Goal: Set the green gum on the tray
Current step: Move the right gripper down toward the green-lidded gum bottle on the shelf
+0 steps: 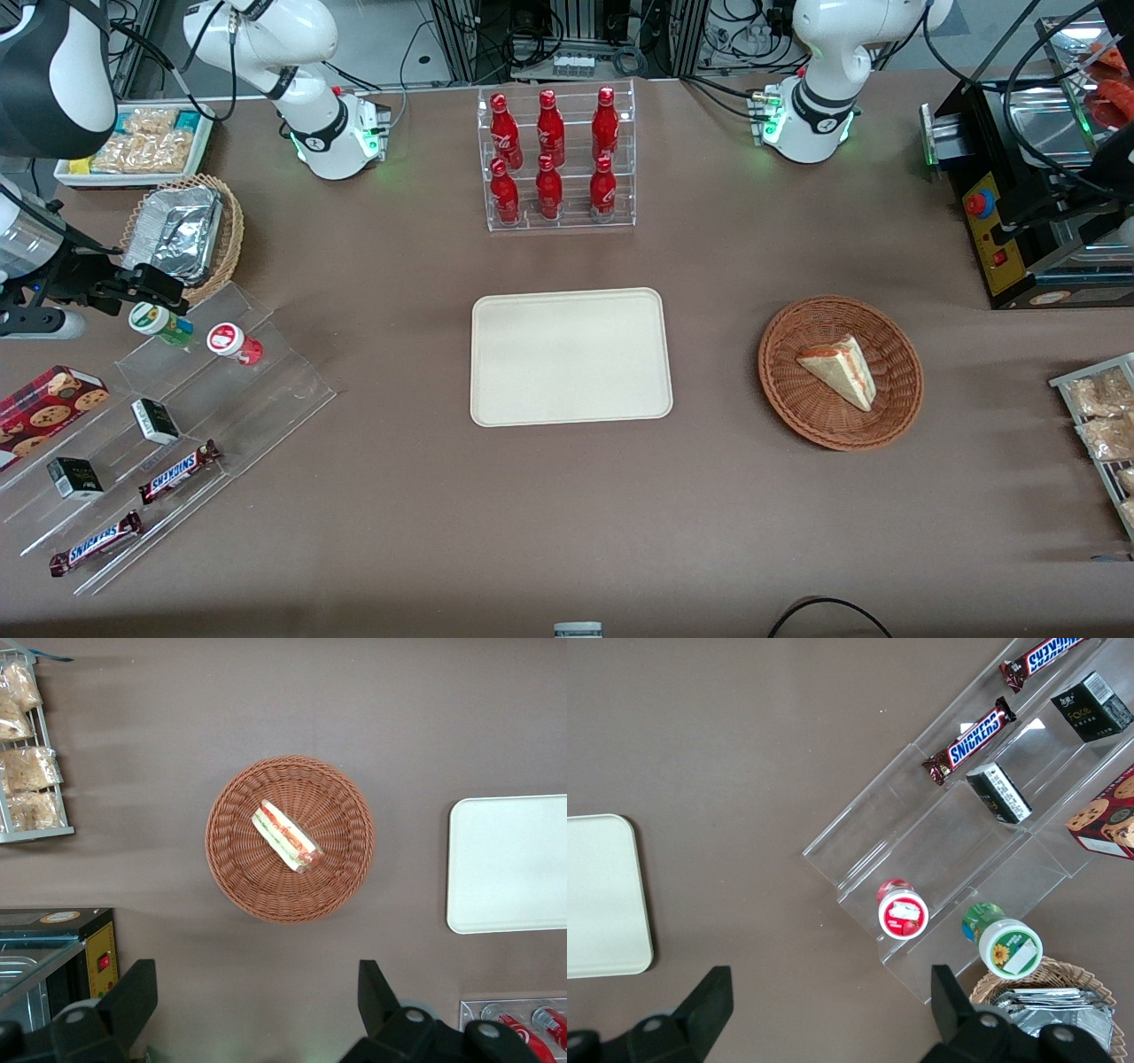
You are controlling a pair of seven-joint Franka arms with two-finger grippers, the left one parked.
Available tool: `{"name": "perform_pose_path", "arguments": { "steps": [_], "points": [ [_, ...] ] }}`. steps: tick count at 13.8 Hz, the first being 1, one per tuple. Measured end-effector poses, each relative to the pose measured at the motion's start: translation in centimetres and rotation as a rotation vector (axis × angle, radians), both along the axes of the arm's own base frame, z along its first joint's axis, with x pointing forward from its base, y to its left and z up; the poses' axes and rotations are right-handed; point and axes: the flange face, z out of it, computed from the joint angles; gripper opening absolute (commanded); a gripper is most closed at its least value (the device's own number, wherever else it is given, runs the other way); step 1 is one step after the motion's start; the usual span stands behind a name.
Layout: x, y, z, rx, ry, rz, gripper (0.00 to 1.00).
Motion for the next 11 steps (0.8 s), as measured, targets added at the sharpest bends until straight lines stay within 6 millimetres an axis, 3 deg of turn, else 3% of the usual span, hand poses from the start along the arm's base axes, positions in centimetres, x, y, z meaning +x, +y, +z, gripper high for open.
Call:
{"name": "perform_pose_path", "arguments": {
  "steps": [7,9,11],
  "points": [
    [-0.4,-0.3,0.1,0.001,0.022,0.014,0.99],
    [-0.6,-1.3,-0.8,0.003,0.04,0.078,0.99],
    [-1.1,-4.0,-3.0,0.011,0.069,0.164,0.99]
  ]
}}
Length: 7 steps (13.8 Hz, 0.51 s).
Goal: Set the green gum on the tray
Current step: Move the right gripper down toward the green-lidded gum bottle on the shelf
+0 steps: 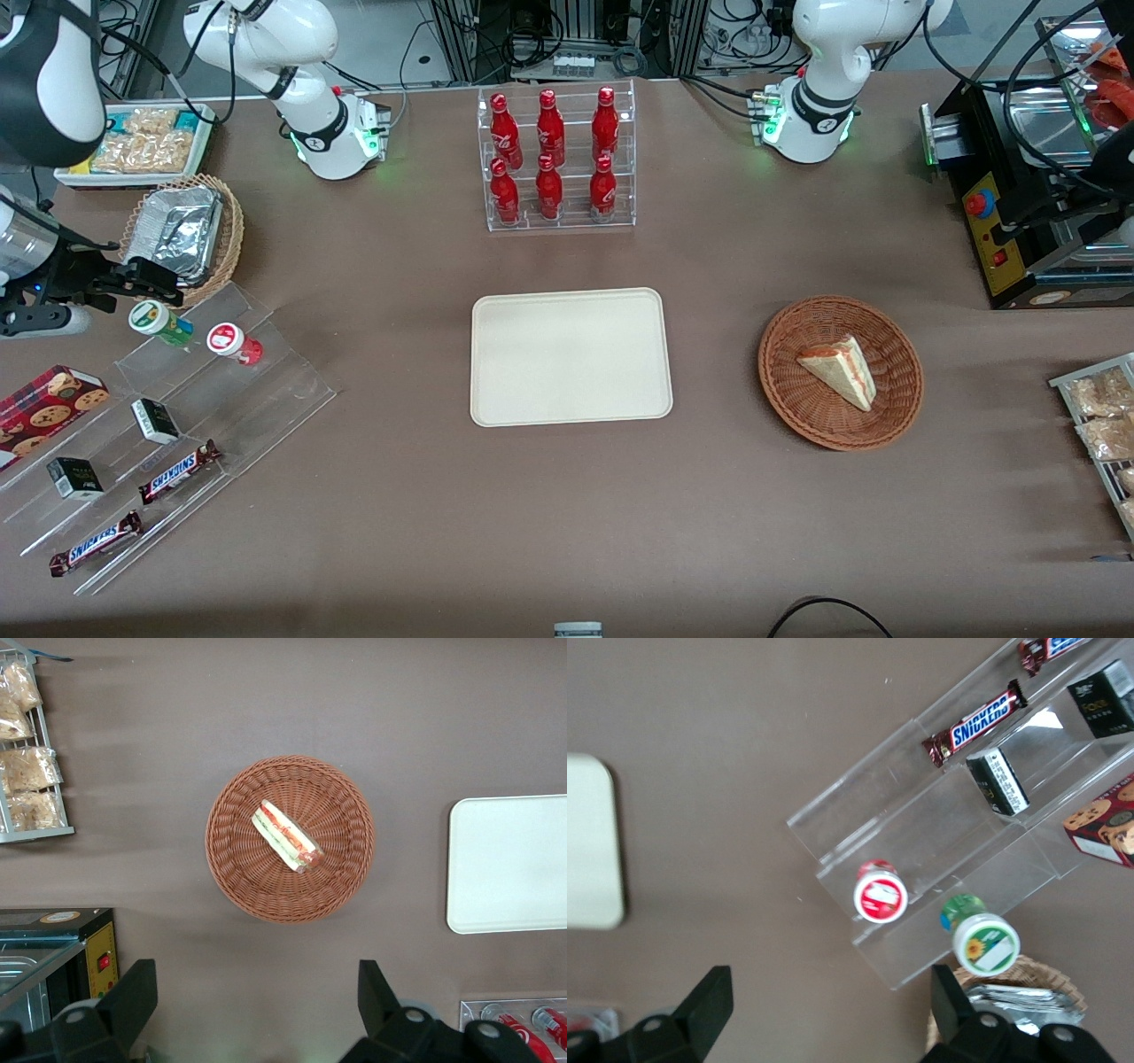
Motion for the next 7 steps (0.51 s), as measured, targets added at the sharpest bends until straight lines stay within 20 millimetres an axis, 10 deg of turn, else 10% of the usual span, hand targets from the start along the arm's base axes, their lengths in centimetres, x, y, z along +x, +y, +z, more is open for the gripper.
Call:
{"name": "perform_pose_path", "arguments": {
  "steps": [7],
  "points": [
    [-4.4,-8.8,-6.2,-0.033,-0.147,0.329,0.99]
  ]
}}
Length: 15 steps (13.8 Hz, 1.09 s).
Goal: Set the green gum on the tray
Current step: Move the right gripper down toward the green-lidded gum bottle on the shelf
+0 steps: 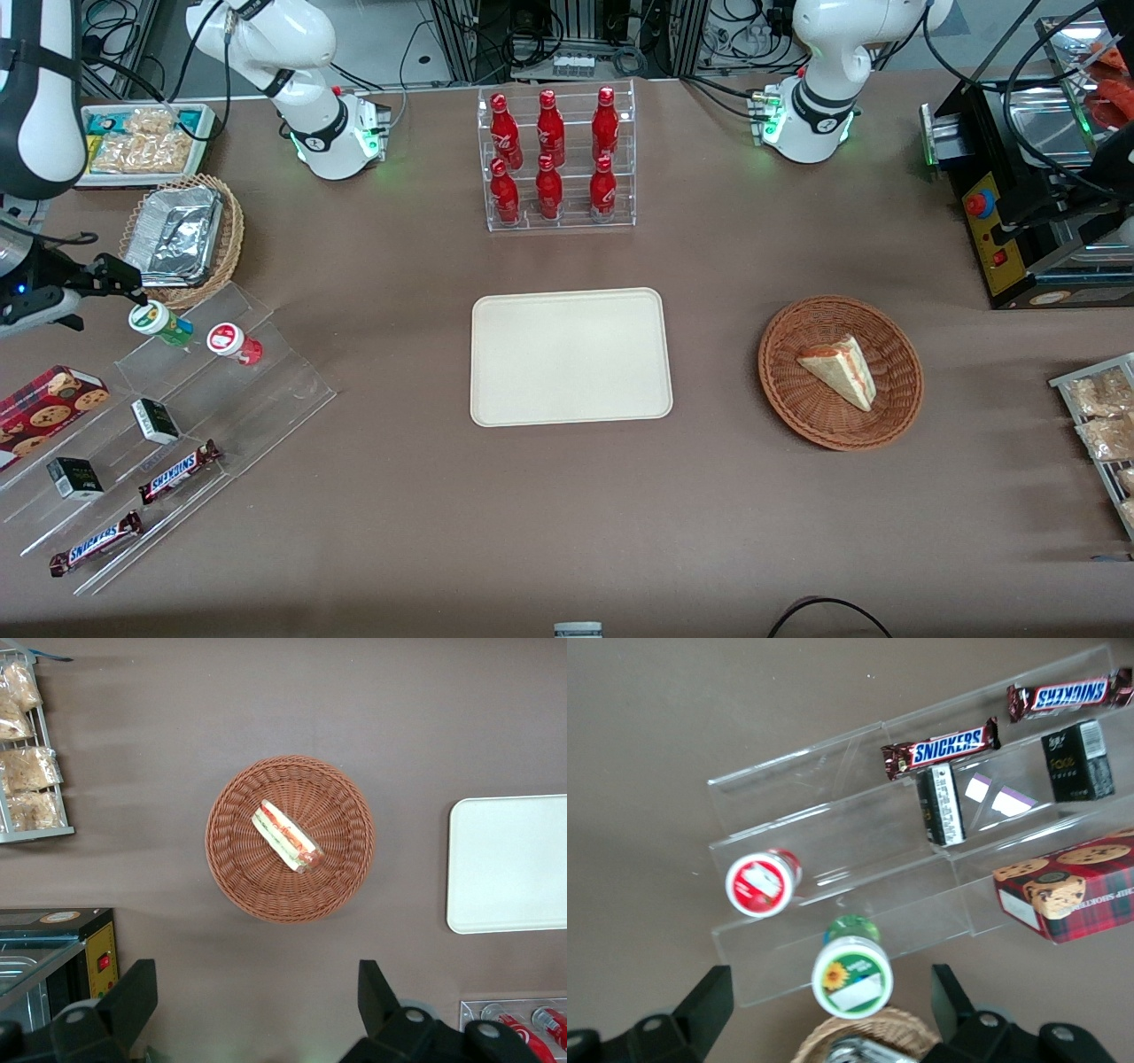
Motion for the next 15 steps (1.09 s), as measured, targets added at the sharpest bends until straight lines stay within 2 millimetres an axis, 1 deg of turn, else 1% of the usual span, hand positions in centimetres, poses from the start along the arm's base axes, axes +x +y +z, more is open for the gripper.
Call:
{"name": "perform_pose_path", "arguments": {
  "steps": [2,4,8,13,15],
  "points": [
    [-2.3,-0.2,-1.7,-0.003,-0.014,0.018,0.99],
    [-3.2,-0.1,-2.4,-0.004,-0.025,0.023,0.99],
    [-3.2,-0.3,-3.8,-0.021,-0.058,0.054,0.99],
    [-2.9,-1.8,-6.7,-0.026,-0.058,0.039,0.99],
    [-2.8,-2.1,-7.4,-0.025,-0.052,0.033,0.99]
  ]
}}
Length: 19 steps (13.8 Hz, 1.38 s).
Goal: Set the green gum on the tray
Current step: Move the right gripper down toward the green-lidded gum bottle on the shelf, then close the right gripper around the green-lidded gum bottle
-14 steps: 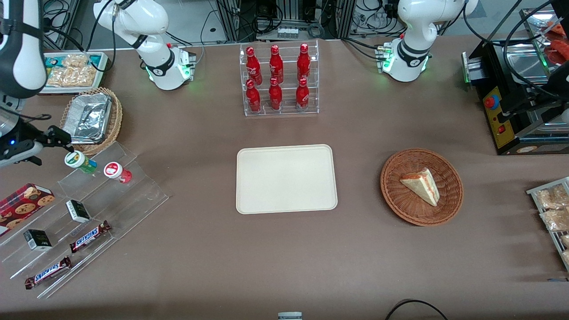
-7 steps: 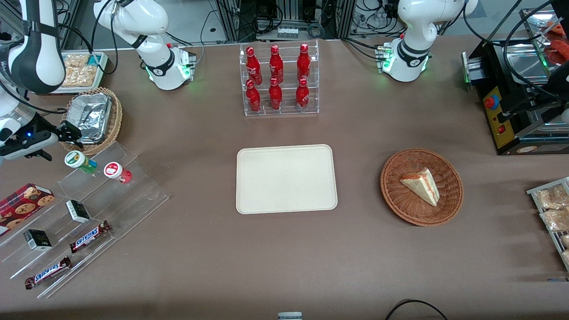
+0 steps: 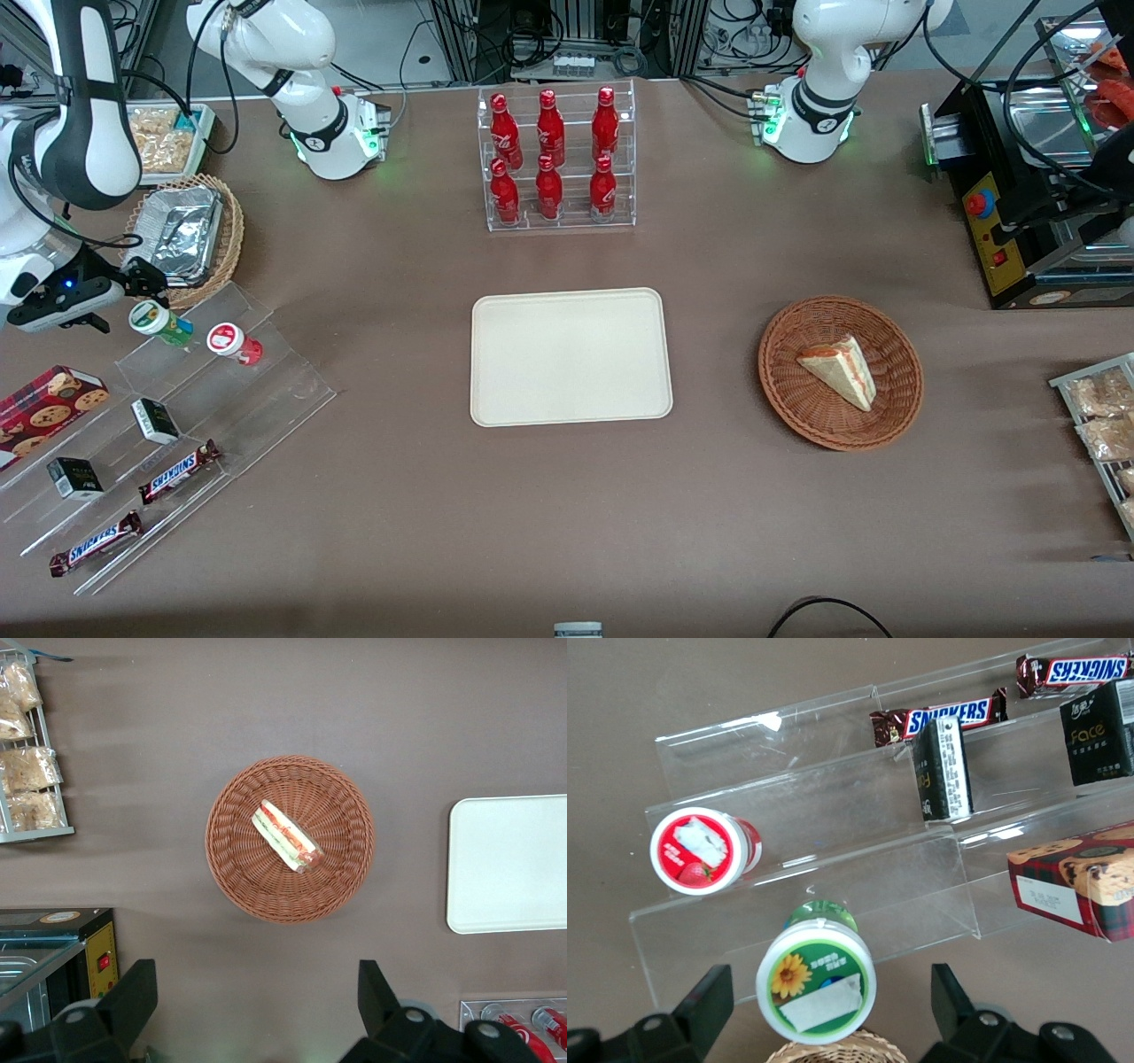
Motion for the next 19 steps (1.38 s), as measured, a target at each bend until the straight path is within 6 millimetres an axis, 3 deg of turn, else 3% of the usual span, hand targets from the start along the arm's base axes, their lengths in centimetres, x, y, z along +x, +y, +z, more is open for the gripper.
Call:
{"name": "perform_pose_path", "arguments": {
  "steps": [9,11,13,15,16,19],
  "points": [
    [0.1,-0.2,-1.0,0.01,0.018,-0.008,0.98],
    [0.1,-0.2,-1.2,0.011,0.021,-0.008,0.93],
    [0.1,-0.2,-1.2,0.011,0.022,-0.007,0.72],
    [0.1,-0.1,-1.2,0.011,0.022,-0.006,0.16],
    [0.1,0.0,-1.2,0.012,0.023,-0.005,0.0],
    [0.2,0.0,-1.2,0.012,0.023,-0.004,0.0]
  ]
}}
